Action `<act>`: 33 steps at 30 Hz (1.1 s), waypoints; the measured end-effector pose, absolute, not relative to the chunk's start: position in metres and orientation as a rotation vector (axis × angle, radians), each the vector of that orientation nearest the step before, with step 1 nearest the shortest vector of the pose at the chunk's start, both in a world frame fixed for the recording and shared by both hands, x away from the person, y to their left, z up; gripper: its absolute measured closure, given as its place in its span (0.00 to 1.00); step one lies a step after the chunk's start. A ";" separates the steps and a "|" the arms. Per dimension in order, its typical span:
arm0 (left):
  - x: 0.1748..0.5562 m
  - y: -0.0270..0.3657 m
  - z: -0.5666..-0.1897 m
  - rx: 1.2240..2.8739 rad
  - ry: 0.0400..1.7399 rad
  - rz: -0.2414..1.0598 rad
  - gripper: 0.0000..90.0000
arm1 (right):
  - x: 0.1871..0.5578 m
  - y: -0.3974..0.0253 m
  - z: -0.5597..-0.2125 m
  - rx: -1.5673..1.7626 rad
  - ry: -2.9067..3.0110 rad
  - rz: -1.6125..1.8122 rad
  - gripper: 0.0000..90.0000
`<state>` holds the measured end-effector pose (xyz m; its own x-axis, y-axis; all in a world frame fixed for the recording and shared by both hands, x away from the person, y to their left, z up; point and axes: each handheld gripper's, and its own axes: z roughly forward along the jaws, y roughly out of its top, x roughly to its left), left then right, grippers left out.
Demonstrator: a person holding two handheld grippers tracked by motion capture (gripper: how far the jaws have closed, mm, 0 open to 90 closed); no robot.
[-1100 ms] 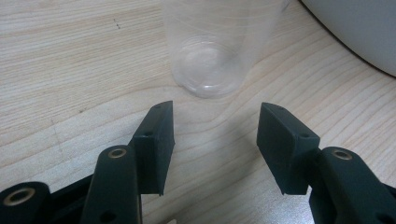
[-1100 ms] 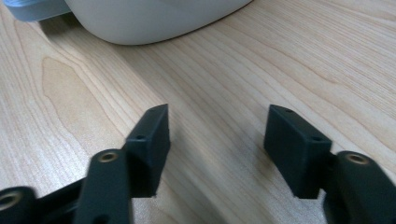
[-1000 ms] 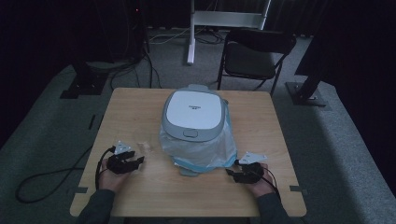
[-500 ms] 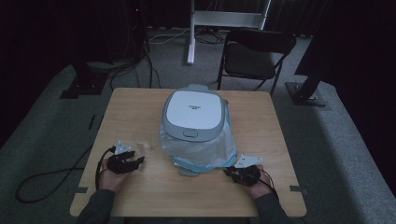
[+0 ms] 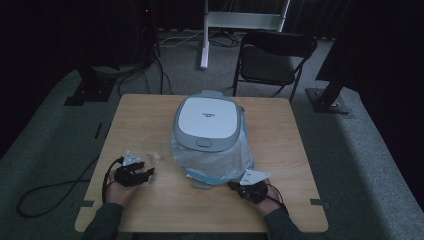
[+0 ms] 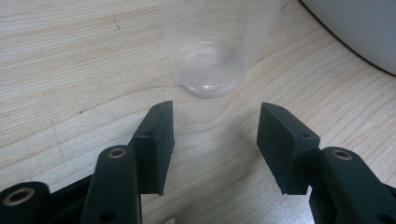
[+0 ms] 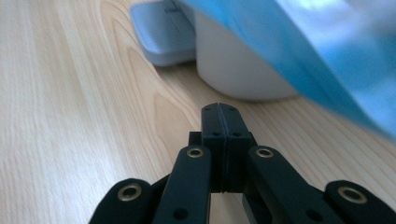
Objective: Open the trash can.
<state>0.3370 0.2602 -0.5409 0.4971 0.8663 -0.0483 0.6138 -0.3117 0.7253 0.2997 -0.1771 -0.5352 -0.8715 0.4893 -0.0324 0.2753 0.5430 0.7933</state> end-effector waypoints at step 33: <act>0.336 0.261 -0.541 2.047 1.209 0.462 0.52 | 0.307 -0.110 -0.536 0.593 2.482 1.455 1.00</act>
<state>0.3357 0.2606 -0.5407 0.4995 0.8651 -0.0466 0.6135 -0.3152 0.7241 0.3067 -0.1100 -0.5361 -0.8986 0.4379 0.0264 0.2369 0.4337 0.8693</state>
